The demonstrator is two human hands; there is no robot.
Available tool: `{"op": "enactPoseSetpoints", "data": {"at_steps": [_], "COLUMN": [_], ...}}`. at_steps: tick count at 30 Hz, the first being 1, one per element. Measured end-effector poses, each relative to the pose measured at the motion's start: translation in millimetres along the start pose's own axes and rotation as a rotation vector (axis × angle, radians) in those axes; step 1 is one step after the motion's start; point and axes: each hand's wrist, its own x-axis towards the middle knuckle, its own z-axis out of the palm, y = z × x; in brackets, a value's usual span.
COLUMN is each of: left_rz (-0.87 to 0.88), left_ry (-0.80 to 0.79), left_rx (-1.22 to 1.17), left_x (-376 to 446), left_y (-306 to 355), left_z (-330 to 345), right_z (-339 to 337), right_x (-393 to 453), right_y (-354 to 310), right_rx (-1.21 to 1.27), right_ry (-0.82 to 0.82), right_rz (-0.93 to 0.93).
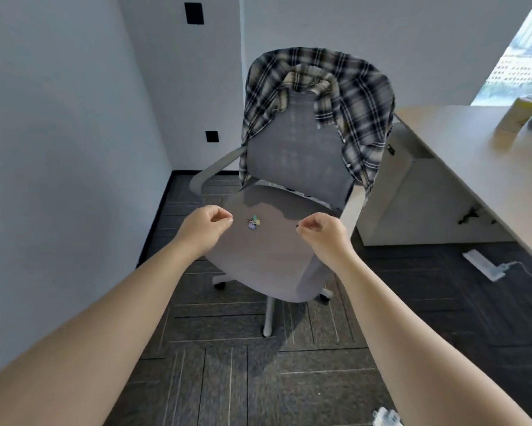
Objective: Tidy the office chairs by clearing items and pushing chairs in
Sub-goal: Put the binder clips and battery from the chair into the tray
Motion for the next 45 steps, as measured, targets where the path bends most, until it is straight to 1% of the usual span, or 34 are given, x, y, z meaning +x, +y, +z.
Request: {"op": "enactPoseSetpoints", "data": {"at_steps": [5,11,16,23,28,33,35,37,41,42,45], "left_rz": [-0.051,-0.13,-0.201,-0.286,-0.326,-0.328,-0.332,-0.327,-0.304,-0.295,-0.275], "left_ry": [-0.017,-0.057,-0.092,-0.161,-0.17,-0.195,-0.199,-0.207,-0.224,-0.232,-0.214], "left_rx": [-0.068,-0.059,-0.047,-0.038,-0.08,-0.114,-0.098,-0.084,-0.109,-0.106,-0.121], "left_x": [38.5,99.3,173.9,283.3,362.0,415.6,430.5,442.4,456.5,458.4,462.3], "left_y": [-37.3,-71.1,-91.0,-128.0,-178.8,-233.1,-253.0,-270.2,-291.4,-293.1,-295.6], "left_z": [-14.8,-8.2,11.8,57.0,105.7,157.5,170.2,177.2,186.3,187.6,192.9], "right_z": [43.8,86.7,116.7,164.1,222.5,292.0,313.2,327.1,338.6,340.8,351.4], "right_x": [38.2,100.7,172.2,267.4,327.7,377.3,392.5,403.6,418.3,419.2,413.0], "right_y": [-5.4,7.6,31.2,75.6,128.0,182.6,198.9,210.0,227.6,230.5,239.0], "right_rx": [-0.021,-0.019,-0.047,-0.189,-0.264,-0.339,-0.397,-0.469,-0.664,-0.705,-0.73], "right_ry": [-0.034,-0.07,-0.127,-0.179,-0.2,-0.209,-0.245,-0.272,-0.403,-0.386,-0.211], "right_rz": [0.026,0.099,0.153,0.172,0.144,0.107,0.087,0.02,-0.075,-0.112,-0.201]}}
